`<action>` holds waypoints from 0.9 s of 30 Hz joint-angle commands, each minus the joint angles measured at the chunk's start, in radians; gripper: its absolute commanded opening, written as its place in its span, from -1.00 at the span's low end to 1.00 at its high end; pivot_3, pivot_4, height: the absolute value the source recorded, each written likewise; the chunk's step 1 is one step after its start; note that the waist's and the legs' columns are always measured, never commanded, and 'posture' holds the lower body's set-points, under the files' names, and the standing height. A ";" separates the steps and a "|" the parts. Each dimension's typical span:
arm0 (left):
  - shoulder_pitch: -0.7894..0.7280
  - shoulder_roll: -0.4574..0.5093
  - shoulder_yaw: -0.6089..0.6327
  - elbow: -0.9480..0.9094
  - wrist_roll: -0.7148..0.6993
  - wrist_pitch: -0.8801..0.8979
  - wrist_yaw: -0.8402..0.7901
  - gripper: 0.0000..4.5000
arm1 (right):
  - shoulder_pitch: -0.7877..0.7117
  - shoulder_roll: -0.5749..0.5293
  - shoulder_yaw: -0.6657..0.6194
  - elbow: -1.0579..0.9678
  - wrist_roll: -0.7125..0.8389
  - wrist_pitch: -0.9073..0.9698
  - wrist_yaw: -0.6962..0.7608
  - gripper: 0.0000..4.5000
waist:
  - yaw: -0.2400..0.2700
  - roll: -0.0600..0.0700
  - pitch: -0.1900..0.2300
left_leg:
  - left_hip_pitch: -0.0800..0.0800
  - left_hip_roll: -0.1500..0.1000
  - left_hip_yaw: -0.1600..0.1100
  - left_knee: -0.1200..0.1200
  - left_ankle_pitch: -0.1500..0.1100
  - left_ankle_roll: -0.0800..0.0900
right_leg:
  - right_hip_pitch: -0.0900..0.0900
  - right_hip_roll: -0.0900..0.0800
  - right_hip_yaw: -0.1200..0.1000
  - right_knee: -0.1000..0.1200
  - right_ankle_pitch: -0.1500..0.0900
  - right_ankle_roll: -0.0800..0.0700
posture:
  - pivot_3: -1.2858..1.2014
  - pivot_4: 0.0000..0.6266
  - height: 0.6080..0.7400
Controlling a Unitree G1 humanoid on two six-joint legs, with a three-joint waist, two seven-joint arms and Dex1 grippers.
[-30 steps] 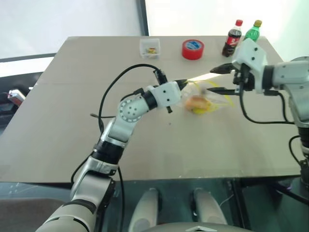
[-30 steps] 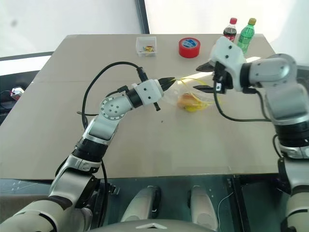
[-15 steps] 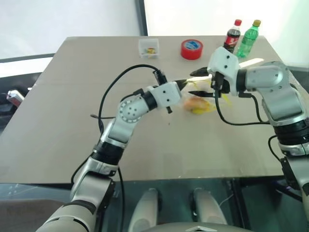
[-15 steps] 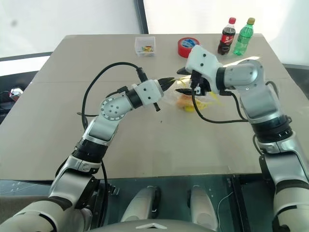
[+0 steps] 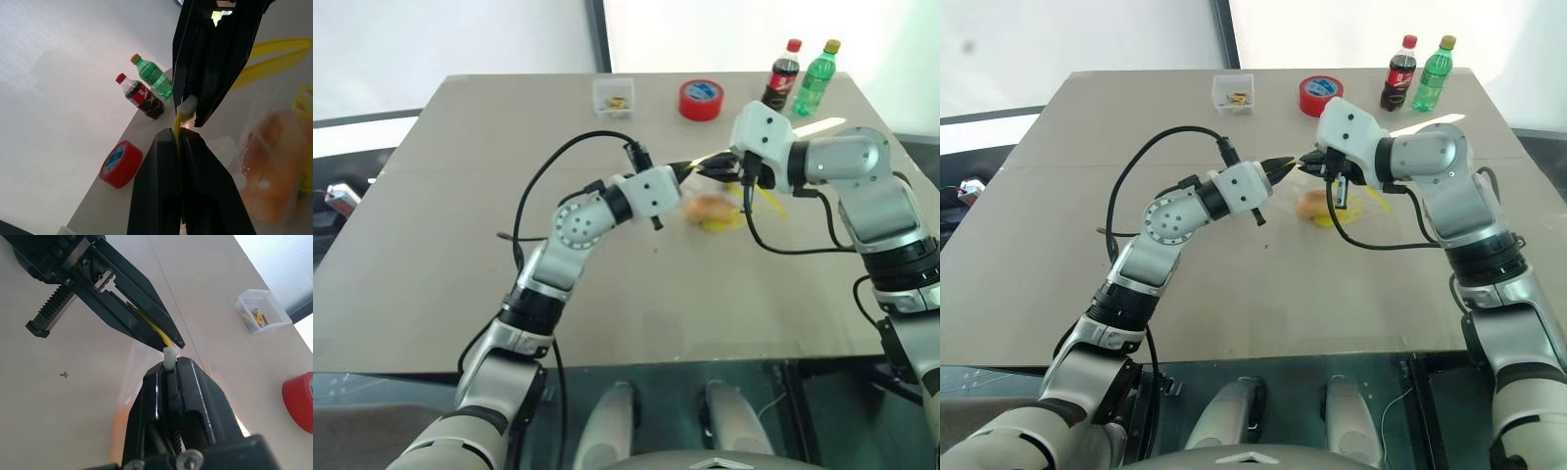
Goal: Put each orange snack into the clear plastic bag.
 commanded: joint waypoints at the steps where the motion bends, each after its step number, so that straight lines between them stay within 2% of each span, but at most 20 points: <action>1: -0.002 0.003 0.009 -0.041 -0.006 -0.006 0.005 -1.00 | -0.028 0.000 -0.033 -0.048 0.020 0.003 -0.008 -0.96 | 0.000 0.000 0.000 | 0.000 0.000 0.000 0.000 0.000 0.000 | 0.000 0.000 0.000 0.000 0.000 0.000 | 0.03 -0.52 1.00; 11: 0.000 -0.002 0.004 -0.036 -0.005 -0.006 0.005 -1.00 | -0.022 -0.010 -0.023 -0.040 -0.001 -0.012 -0.011 -0.96 | 0.000 0.000 0.000 | 0.000 0.000 0.000 0.000 0.000 0.000 | 0.000 0.000 0.000 0.000 0.000 0.000 | 0.03 -0.52 1.00; 12: 0.000 -0.001 0.005 -0.036 -0.005 -0.006 0.005 -1.00 | -0.019 -0.010 -0.023 -0.043 0.001 -0.011 -0.009 -0.72 | 0.000 0.000 0.000 | 0.000 0.000 0.000 0.000 0.000 0.000 | 0.000 0.000 0.000 0.000 0.000 0.000 | 0.03 -0.52 1.00; 13: 0.000 -0.001 0.005 -0.035 -0.005 -0.006 0.005 -1.00 | -0.017 -0.009 -0.026 -0.046 0.003 -0.006 -0.011 -0.61 | 0.000 0.000 0.000 | 0.000 0.000 0.000 0.000 0.000 0.000 | 0.000 0.000 0.000 0.000 0.000 0.000 | 0.03 -0.52 1.00; 15: 0.000 0.000 0.006 -0.035 -0.005 -0.006 0.004 -1.00 | -0.014 -0.004 -0.030 -0.053 0.007 0.000 -0.016 -0.18 | 0.000 0.000 0.000 | 0.000 0.000 0.000 0.000 0.000 0.000 | 0.000 0.000 0.000 0.000 0.000 0.000 | 0.03 -0.52 1.00; 24: -0.002 -0.001 0.006 -0.028 -0.006 -0.009 0.004 -1.00 | -0.023 0.000 -0.042 -0.067 0.025 0.018 -0.025 -0.18 | 0.000 0.000 0.000 | 0.000 0.000 0.000 0.000 0.000 0.000 | 0.000 0.000 0.000 0.000 0.000 0.000 | 0.03 -0.52 1.00; 25: -0.003 -0.001 0.005 -0.026 -0.005 -0.009 0.005 -1.00 | -0.025 -0.002 -0.042 -0.065 0.024 0.015 -0.026 -0.35 | 0.000 0.000 0.000 | 0.000 0.000 0.000 0.000 0.000 0.000 | 0.000 0.000 0.000 0.000 0.000 0.000 | 0.03 -0.52 1.00; 26: -0.003 -0.002 0.004 -0.025 -0.004 -0.010 0.005 -1.00 | -0.025 -0.004 -0.041 -0.064 0.023 0.013 -0.027 -0.40 | 0.000 0.000 0.000 | 0.000 0.000 0.000 0.000 0.000 0.000 | 0.000 0.000 0.000 0.000 0.000 0.000 | 0.03 -0.52 1.00; 27: -0.003 -0.003 0.003 -0.025 -0.004 -0.011 0.005 -1.00 | -0.026 -0.005 -0.040 -0.064 0.022 0.012 -0.029 -0.55 | 0.000 0.000 0.000 | 0.000 0.000 0.000 0.000 0.000 0.000 | 0.000 0.000 0.000 0.000 0.000 0.000 | 0.03 -0.52 1.00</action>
